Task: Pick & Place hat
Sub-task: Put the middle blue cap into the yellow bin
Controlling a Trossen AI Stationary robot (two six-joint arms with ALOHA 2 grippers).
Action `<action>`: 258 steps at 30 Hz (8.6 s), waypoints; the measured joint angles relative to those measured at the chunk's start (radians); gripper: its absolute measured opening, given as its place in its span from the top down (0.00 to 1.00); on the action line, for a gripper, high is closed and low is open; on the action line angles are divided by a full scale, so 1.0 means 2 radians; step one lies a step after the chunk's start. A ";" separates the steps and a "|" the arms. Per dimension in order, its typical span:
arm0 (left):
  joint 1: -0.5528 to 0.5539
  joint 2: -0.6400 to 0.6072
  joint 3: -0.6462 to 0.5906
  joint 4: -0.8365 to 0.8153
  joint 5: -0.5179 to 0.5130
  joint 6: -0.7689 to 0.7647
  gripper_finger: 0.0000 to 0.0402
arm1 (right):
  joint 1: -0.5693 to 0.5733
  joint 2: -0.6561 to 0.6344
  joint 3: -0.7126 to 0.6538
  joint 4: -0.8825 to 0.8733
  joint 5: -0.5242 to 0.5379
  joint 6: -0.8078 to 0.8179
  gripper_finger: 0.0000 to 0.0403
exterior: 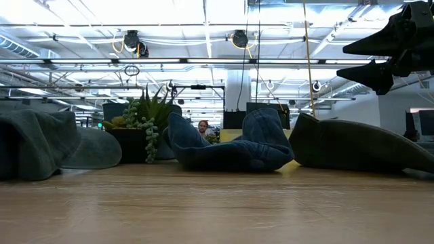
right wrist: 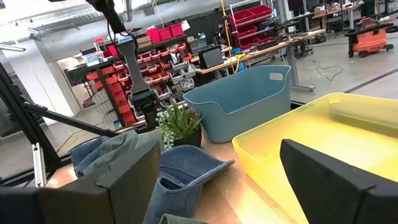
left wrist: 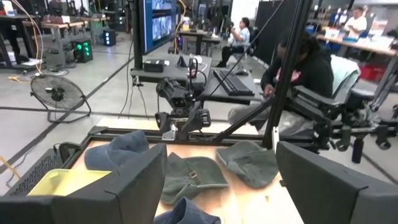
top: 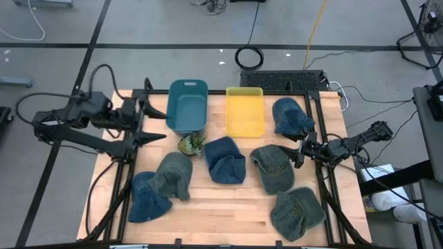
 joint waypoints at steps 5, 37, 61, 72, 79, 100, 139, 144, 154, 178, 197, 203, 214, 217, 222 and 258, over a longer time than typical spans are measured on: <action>0.002 0.052 0.037 -0.008 0.000 0.024 0.21 | 0.000 0.000 0.000 0.000 0.000 0.000 0.21; 0.057 0.357 0.356 -0.206 -0.002 0.144 0.20 | 0.000 0.000 0.000 0.000 0.000 0.000 0.21; 0.021 0.408 0.385 -0.355 -0.123 0.425 0.19 | 0.000 0.000 0.000 -0.001 0.000 0.000 0.21; 0.005 0.408 0.385 -0.366 -0.130 0.536 0.25 | 0.000 0.000 0.000 -0.001 0.000 0.000 0.21; 0.000 0.413 0.385 -0.395 -0.078 0.533 0.26 | 0.000 0.000 0.000 -0.001 0.000 0.000 0.21; -0.037 0.486 0.376 -0.441 -0.039 0.484 0.26 | 0.000 0.002 0.000 -0.001 0.000 0.000 0.21; -0.039 0.456 0.001 -0.116 -0.061 0.518 0.16 | 0.000 0.004 0.000 -0.002 0.000 0.000 0.21; -0.033 0.461 -0.017 -0.098 -0.065 0.530 0.16 | 0.000 0.004 0.000 -0.002 0.000 0.000 0.21; -0.019 0.476 -0.034 -0.062 -0.072 0.538 0.16 | 0.000 0.004 0.000 -0.002 0.000 0.000 0.21; -0.037 0.493 -0.034 -0.035 -0.104 0.477 0.25 | 0.000 0.006 0.000 -0.002 0.000 0.000 0.21; -0.040 0.493 -0.034 -0.038 -0.089 0.474 0.87 | 0.000 0.006 0.000 -0.002 0.000 0.000 0.21; -0.040 0.493 -0.033 -0.040 -0.089 0.484 0.97 | 0.000 0.006 0.000 -0.002 0.000 0.000 0.21; -0.040 0.493 -0.033 -0.045 -0.082 0.504 0.97 | 0.000 0.006 0.000 -0.002 0.000 0.000 0.21; -0.040 0.490 -0.033 -0.046 -0.069 0.496 0.97 | 0.000 0.006 0.000 -0.002 0.000 0.000 0.21; -0.040 0.476 -0.027 -0.055 -0.061 0.481 0.97 | 0.000 0.006 0.000 -0.002 0.000 0.000 0.21; 0.021 0.296 0.047 -0.060 0.179 0.216 0.97 | 0.000 0.009 0.000 -0.002 0.000 0.000 0.21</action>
